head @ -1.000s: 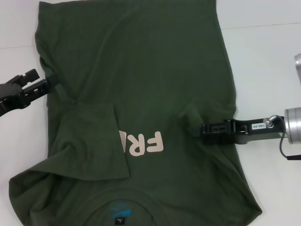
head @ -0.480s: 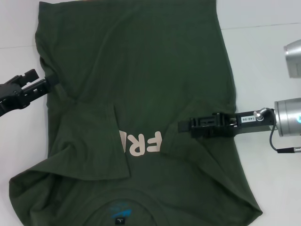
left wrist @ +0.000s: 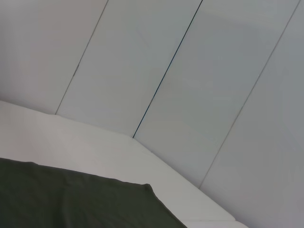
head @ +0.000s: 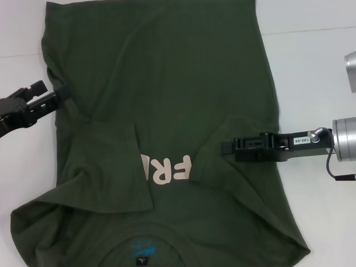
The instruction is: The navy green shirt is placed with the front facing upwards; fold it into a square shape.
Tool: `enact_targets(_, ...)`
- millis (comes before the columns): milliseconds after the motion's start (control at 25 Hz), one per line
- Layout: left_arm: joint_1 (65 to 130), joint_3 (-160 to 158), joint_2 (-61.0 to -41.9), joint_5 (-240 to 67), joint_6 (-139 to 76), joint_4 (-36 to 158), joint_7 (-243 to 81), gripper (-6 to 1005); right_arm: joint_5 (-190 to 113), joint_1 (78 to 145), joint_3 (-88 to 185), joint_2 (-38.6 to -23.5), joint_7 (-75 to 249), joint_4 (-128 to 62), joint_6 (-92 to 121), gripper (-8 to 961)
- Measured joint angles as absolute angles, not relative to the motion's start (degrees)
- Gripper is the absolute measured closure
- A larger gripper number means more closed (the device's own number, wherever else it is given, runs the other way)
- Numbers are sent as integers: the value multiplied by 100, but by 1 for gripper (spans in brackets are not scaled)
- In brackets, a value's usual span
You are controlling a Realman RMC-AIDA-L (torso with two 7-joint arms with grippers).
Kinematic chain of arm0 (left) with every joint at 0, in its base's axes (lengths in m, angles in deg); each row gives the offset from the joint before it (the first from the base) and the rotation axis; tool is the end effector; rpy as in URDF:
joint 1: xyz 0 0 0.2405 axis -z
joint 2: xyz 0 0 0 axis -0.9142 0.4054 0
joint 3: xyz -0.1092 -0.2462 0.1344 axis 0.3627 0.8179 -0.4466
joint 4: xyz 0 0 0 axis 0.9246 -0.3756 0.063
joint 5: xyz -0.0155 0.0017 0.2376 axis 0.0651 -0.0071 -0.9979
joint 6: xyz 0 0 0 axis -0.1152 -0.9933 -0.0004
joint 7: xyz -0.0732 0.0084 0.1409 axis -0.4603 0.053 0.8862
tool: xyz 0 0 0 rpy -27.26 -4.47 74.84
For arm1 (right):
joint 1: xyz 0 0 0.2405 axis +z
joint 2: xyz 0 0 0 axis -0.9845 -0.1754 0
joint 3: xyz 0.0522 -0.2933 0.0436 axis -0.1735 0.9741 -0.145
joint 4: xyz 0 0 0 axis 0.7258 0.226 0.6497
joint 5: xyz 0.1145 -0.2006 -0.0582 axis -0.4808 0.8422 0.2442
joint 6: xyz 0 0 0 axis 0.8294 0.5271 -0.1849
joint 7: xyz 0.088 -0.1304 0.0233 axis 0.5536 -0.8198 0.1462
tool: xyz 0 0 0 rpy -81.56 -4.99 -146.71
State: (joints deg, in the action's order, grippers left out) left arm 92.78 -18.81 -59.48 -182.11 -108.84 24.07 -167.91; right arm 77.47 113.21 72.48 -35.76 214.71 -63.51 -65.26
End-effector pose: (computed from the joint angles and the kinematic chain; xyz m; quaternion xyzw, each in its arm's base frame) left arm -0.3375 0.3771 -0.0043 -0.8145 -0.3618 -0.3766 0.2526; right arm 0.3371 0.3756 -0.0363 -0.7507 0.6319 0.1899 0.0332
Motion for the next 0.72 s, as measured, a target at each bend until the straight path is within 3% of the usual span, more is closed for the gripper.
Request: enact_targets(720, 9264, -1881, -5941, -18202, -10875, 2407, -16791, 95, 7784, 11406, 7837, -3715, 21506, -6254, -6136, 199)
